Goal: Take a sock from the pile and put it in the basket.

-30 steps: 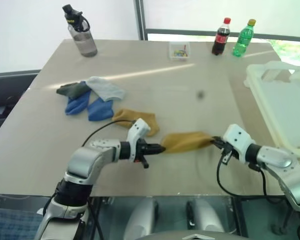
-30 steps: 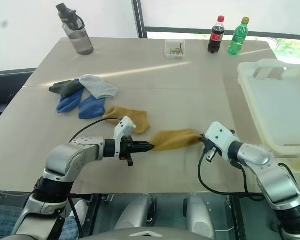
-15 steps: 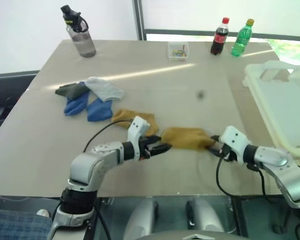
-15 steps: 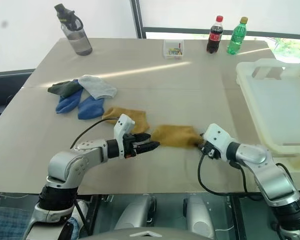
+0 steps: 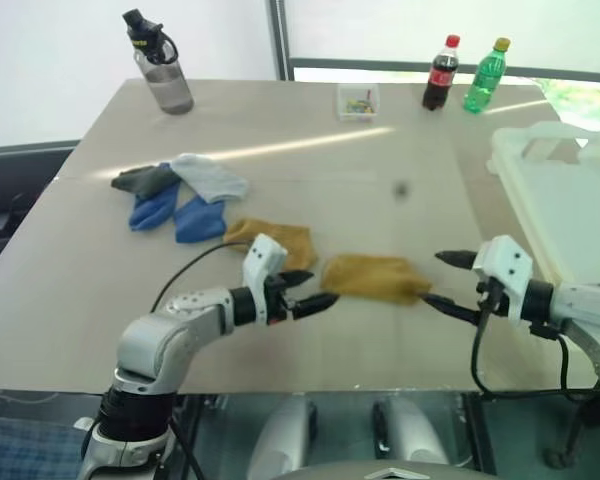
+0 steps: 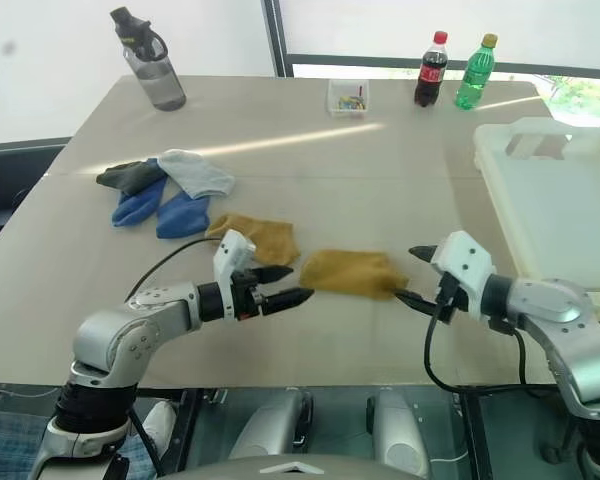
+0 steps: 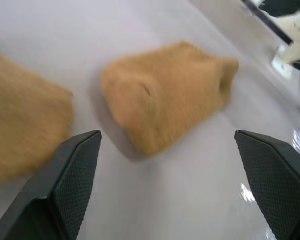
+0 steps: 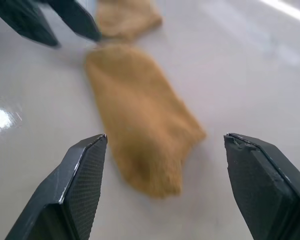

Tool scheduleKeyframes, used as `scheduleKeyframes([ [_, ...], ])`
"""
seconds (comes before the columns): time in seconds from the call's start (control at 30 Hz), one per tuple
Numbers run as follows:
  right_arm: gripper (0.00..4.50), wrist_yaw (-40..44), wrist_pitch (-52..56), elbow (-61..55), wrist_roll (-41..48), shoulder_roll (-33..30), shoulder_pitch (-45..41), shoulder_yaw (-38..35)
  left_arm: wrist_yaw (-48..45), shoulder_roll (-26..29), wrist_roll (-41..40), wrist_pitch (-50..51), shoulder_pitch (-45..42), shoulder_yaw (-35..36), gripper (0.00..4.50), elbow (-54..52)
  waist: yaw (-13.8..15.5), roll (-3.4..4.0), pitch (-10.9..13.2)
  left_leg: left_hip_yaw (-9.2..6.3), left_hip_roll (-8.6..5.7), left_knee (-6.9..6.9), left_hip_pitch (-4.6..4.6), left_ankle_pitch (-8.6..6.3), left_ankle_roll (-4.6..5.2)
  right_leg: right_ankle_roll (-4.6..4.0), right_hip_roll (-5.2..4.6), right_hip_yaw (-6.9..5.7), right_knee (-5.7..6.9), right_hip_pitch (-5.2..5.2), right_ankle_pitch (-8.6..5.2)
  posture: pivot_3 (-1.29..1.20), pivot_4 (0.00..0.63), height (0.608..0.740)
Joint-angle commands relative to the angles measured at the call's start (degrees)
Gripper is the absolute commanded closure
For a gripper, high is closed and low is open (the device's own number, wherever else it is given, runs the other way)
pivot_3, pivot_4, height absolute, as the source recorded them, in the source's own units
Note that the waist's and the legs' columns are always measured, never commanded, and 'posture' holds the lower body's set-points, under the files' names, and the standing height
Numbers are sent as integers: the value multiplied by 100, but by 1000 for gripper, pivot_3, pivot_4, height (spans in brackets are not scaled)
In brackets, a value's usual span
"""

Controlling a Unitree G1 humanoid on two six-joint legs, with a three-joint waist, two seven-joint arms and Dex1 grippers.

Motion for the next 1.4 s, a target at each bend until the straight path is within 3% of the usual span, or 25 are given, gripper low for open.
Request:
scheduleKeyframes([
  [0.03,695,-114,251,-428,738,91,-31,-396,-22,478,812,-1037,-12,-167,0,-100,-10,1,0,3,0,-1,1,0,0,0,0,3,0,0,0,0,150,740],
  [0.27,695,-257,172,-465,700,91,-45,-218,-92,1131,2441,-2795,141,-1029,0,506,41,2,0,9,-5,-7,-2,0,1,-1,-11,3,-13,-1,0,0,150,740],
  [0.57,695,-418,178,-480,767,164,-199,-136,-158,935,2958,-3816,-19,-1294,0,1570,102,5,-1,8,-2,-11,-1,0,1,0,-21,-2,-13,-2,0,0,150,740],
  [0.67,653,-438,170,-479,745,180,-214,-109,-230,827,3012,-4022,-206,-1345,717,1904,114,4,-1,5,-3,-7,1,0,2,0,-17,-6,-9,1,0,0,150,740],
  [0.83,653,-440,143,-523,712,169,-127,-133,-339,808,3158,-4236,-292,-1444,3238,2130,95,4,-2,7,-3,-7,1,0,2,1,-12,-4,-8,0,0,0,150,740],
  [0.9,653,-433,114,-559,686,161,-52,-137,-348,795,3192,-4238,-287,-1440,3647,2163,93,4,-2,7,-2,-8,2,0,2,1,-10,-4,-6,0,0,0,150,740],
  [0.97,653,-415,74,-590,656,151,20,-132,-342,781,3226,-4231,-287,-1428,4429,2184,95,4,-2,7,-2,-7,2,0,2,1,-10,-4,-6,0,0,0,150,740],
  [1.4,653,-281,-171,-443,477,138,57,-69,122,-190,1852,-3213,-741,-333,4429,1252,103,1,1,2,-5,-3,-5,0,1,2,-10,-9,-4,-1,1,0,150,740],
])
